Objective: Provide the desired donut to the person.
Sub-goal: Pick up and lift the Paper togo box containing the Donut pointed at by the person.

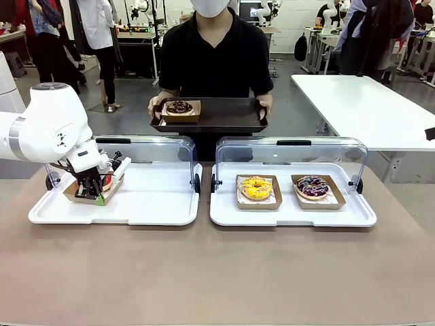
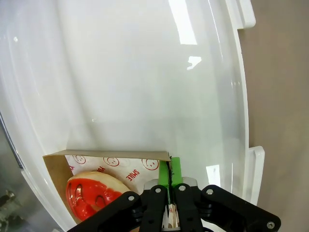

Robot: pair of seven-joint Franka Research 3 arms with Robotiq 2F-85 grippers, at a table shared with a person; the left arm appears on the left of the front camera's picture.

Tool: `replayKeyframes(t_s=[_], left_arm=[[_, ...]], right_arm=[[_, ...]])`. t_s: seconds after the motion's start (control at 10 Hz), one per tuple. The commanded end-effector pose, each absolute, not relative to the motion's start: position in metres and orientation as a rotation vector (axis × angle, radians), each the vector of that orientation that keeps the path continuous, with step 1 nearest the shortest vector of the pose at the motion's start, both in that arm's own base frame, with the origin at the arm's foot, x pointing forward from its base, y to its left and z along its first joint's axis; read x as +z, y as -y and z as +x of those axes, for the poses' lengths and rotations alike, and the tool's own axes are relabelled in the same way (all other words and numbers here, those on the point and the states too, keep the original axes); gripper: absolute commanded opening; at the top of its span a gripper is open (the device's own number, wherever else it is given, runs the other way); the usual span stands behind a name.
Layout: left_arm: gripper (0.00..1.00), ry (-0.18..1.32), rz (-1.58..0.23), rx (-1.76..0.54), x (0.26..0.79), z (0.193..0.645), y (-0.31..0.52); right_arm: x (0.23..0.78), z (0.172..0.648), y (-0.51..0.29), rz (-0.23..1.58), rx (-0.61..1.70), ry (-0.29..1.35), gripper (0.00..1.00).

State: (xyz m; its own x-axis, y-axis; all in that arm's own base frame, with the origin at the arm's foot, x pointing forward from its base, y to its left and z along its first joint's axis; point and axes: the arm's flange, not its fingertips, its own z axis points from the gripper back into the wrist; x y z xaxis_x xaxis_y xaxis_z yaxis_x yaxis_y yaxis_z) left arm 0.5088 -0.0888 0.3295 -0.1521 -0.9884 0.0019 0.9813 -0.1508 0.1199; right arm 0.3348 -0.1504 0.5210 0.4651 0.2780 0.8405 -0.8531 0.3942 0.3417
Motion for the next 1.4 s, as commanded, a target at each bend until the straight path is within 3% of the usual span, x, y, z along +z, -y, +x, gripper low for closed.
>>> replayKeyframes(t_s=[0.0,0.3,0.8,1.3], left_arm=[[0.00,0.070,0.097,-1.699,0.334,0.510,0.089],[0.00,0.038,0.080,-1.629,0.371,0.476,0.078],[0.00,0.102,0.161,-1.628,0.525,0.369,0.074],[0.00,0.195,0.211,-1.596,0.629,0.331,0.104]], right_arm=[[0.521,0.337,0.151,0.894,0.820,0.803,1.00],[0.521,0.337,0.151,0.894,0.820,0.803,1.00],[0.521,0.337,0.151,0.894,0.820,0.803,1.00],[0.521,0.337,0.151,0.894,0.820,0.803,1.00]])
